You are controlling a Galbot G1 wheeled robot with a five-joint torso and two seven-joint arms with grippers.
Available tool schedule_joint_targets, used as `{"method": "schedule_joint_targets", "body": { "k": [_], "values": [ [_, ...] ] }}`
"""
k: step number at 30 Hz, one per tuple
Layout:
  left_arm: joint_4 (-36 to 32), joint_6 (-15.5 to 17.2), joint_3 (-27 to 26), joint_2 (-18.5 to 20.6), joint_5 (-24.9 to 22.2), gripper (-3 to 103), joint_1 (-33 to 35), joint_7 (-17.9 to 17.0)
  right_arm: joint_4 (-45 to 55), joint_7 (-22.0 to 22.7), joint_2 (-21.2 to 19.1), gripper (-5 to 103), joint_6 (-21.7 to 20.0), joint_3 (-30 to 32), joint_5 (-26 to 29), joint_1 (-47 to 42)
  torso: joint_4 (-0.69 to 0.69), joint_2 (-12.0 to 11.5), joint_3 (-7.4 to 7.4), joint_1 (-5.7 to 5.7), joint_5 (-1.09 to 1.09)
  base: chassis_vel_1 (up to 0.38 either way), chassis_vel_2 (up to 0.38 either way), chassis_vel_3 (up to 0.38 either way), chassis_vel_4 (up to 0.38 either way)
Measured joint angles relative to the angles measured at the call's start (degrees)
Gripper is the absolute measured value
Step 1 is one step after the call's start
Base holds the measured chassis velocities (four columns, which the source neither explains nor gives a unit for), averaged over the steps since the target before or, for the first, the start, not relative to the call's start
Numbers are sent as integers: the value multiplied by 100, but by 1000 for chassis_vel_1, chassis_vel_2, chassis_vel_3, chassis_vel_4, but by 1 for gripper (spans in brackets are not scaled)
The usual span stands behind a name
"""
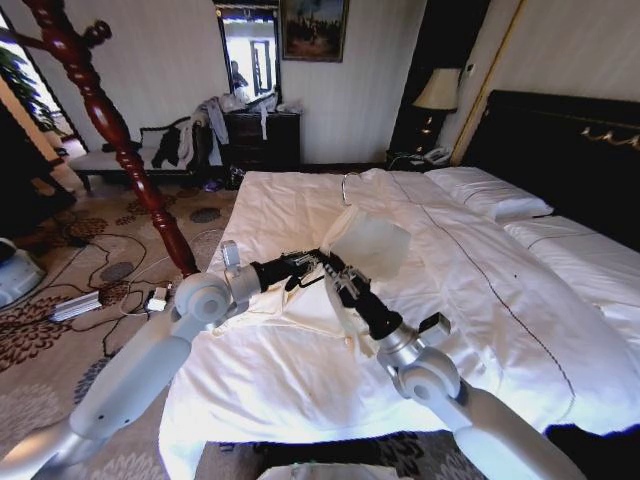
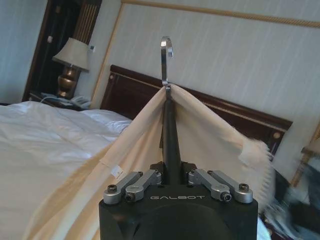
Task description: Pick up the clothes from the bed and hang them on the clothes hanger.
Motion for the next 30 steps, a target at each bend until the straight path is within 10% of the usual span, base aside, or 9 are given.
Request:
{"method": "schedule_joint_targets", "body": {
  "k": [4, 8, 10, 20, 24, 26, 30],
  "values": [
    [-100, -66, -80, 299, -27, 17, 12, 102, -368, -2689, -271, 52, 42, 338, -12, -288, -2, 0, 0, -1, 1, 0, 0, 0, 0],
    [-103, -144, -155, 493, -30, 17, 58, 223, -585, -4198, -324, 63, 60, 689, -105, -171, 0, 0, 0, 0, 1, 0, 0, 0, 0],
    [-104, -161, -202, 565, -38, 17, 102, 300, -587, -4262, -342, 69, 63, 864, -111, -113, 0, 0, 0, 0, 1, 0, 0, 0, 0],
    [-315, -237, -413, 659, 12, 16, 356, 439, -299, -1633, -675, 100, -175, 1353, -696, -215, -2, 0, 0, 0, 1, 0, 0, 0, 0],
    [-360, -264, -474, 663, 24, 16, 397, 438, -245, -2313, -753, 100, -409, 1442, -86, -365, -2, 0, 0, 0, 2, 0, 0, 0, 0],
    [-369, -288, -556, 669, 27, 16, 430, 430, -188, -3771, -827, 100, -608, 1484, 288, -450, 0, 1, 0, -1, 0, 0, 0, 0, 0],
    [-365, -312, -626, 637, 28, 16, 436, 421, -264, -5068, -841, 100, -686, 1413, 120, -669, 0, 1, 0, 0, 0, 0, 0, 0, 0]
  ]
}}
